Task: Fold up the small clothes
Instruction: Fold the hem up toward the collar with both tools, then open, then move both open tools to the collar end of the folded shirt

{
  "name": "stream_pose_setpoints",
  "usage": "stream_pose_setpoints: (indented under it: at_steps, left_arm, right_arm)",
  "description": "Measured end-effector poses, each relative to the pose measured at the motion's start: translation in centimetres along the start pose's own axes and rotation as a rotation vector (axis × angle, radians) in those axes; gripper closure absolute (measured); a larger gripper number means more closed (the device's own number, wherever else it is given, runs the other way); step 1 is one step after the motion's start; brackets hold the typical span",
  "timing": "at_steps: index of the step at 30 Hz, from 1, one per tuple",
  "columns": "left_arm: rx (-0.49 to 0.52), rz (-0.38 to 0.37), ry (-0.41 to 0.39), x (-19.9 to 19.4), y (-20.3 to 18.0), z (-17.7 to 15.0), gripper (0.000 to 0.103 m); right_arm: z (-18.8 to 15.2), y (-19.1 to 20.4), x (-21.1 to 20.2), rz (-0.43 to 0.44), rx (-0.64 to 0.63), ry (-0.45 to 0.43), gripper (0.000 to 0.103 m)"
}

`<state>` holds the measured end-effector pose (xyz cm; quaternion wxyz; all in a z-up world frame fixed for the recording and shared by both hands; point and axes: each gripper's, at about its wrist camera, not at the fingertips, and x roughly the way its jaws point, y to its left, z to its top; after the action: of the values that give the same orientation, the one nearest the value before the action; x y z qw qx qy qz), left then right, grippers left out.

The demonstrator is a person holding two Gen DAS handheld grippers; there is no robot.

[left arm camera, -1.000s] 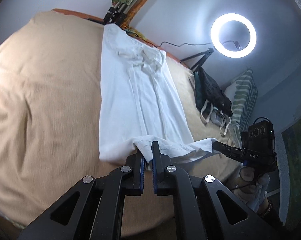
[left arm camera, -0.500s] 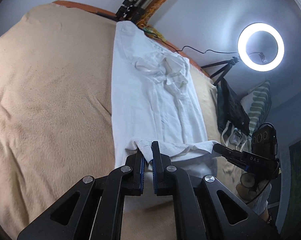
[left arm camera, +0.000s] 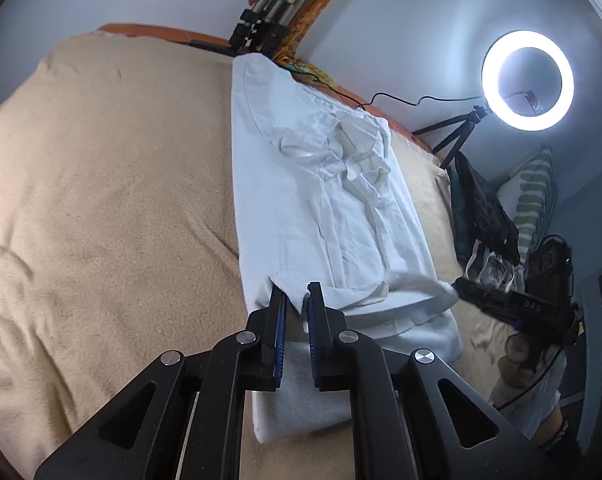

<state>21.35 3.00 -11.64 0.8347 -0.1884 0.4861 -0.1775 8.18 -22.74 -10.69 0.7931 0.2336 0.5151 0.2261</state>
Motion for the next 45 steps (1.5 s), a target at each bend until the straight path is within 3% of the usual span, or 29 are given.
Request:
stream_pose_setpoints:
  at_steps: [5,8,15,21,26,34,39,42,45]
  left_arm:
    - [0.084,-0.001,-0.023,-2.2,-0.9,-1.1,0.094]
    - [0.129,0.025,-0.039,-2.9,-1.3,-1.3,0.094]
    - [0.194,0.001,0.051,-0.6,-2.4,-2.0,0.094]
    - [0.187,0.019,0.114,2.5,-2.1,-1.4,0.094]
    - [0.225,0.076,0.085,4.2,-2.1,0.3,0.094]
    - [0.207,0.128,0.016,5.2,-0.5,3.6,0.094]
    - [0.177,0.137,-0.001,5.2,0.6,5.4,0.094]
    - [0.160,0.135,-0.014,5.0,1.1,6.8,0.094]
    - [0.168,0.142,-0.025,4.9,1.4,8.4,0.094]
  right_arm:
    - [-1.3,1.4,-2.8,0.054,-0.113,-0.025,0.078]
    - [-2.6,2.9,-2.7,0.073,-0.204,0.005,0.078]
    - [-4.4,4.2,0.9,0.042,-0.324,0.133,0.080]
    - [-4.1,4.4,2.7,0.031,-0.352,0.156,0.080]
    - [-2.1,4.2,3.7,0.021,-0.324,0.084,0.081]
    - [1.5,1.6,2.6,-0.189,-0.253,-0.062,0.082]
    - [2.9,0.5,2.5,-0.186,-0.247,-0.059,0.080]
    - [4.2,0.2,2.4,-0.179,-0.248,-0.073,0.066]
    - [6.1,0.0,2.6,-0.157,-0.254,-0.088,0.064]
